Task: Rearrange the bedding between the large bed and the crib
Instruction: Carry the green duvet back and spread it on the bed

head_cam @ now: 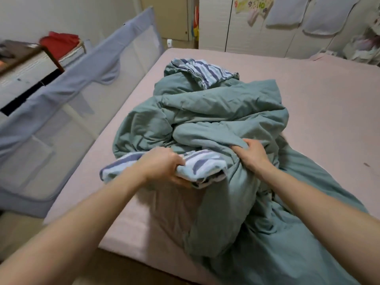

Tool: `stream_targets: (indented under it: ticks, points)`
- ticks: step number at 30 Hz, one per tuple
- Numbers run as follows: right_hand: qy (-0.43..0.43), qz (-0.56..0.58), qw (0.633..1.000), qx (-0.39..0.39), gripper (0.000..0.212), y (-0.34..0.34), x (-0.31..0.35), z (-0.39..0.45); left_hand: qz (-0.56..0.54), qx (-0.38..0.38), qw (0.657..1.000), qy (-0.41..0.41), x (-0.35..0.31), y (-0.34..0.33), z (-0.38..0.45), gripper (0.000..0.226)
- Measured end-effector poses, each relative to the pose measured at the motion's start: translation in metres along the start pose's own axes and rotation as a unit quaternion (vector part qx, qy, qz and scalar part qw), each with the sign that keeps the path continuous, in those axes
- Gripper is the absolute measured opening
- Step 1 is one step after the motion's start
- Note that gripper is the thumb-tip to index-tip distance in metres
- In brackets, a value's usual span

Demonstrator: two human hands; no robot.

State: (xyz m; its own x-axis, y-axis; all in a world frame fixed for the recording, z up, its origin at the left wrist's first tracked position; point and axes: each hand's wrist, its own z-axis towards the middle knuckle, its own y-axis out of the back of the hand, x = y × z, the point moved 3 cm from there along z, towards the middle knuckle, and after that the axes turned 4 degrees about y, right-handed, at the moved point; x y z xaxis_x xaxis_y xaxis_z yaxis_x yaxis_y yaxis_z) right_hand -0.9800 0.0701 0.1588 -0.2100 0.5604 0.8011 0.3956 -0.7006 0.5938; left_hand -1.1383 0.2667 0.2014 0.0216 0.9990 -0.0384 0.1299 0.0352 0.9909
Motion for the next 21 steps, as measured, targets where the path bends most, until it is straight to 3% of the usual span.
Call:
stream_targets:
  ticks: [2,4,8,10,12,15,19,21]
  points:
    - [0.051,-0.024,0.998,-0.011,0.020,0.008,0.014,-0.008,0.169,0.110,0.979,0.035,0.017,0.018,-0.021,0.027]
    - [0.100,-0.057,0.993,0.031,0.020,0.008,0.027,-0.021,0.234,0.153,0.953,0.119,0.025,0.028,-0.050,0.023]
    - [0.114,-0.222,0.949,0.192,0.021,-0.018,0.018,-0.055,0.263,0.163,0.933,0.186,0.005,0.015,-0.093,0.023]
    - [0.105,-0.305,0.927,0.189,0.012,-0.018,0.000,-0.065,0.264,0.184,0.923,0.210,0.001,-0.004,-0.120,0.024]
    - [0.088,-0.360,0.919,0.136,0.015,0.000,-0.009,-0.065,0.266,0.199,0.909,0.251,0.009,-0.019,-0.141,0.025]
    - [0.077,-0.436,0.889,0.117,0.019,0.016,-0.004,-0.064,0.216,0.239,0.898,0.302,0.013,-0.037,-0.154,0.030]
    - [0.084,-0.477,0.854,0.192,0.030,-0.029,0.022,-0.086,-0.035,0.318,0.898,0.301,0.009,-0.058,-0.152,0.039]
    - [0.094,-0.474,0.853,0.195,0.037,-0.054,0.032,-0.088,-0.108,0.317,0.896,0.292,0.019,-0.062,-0.153,0.045]
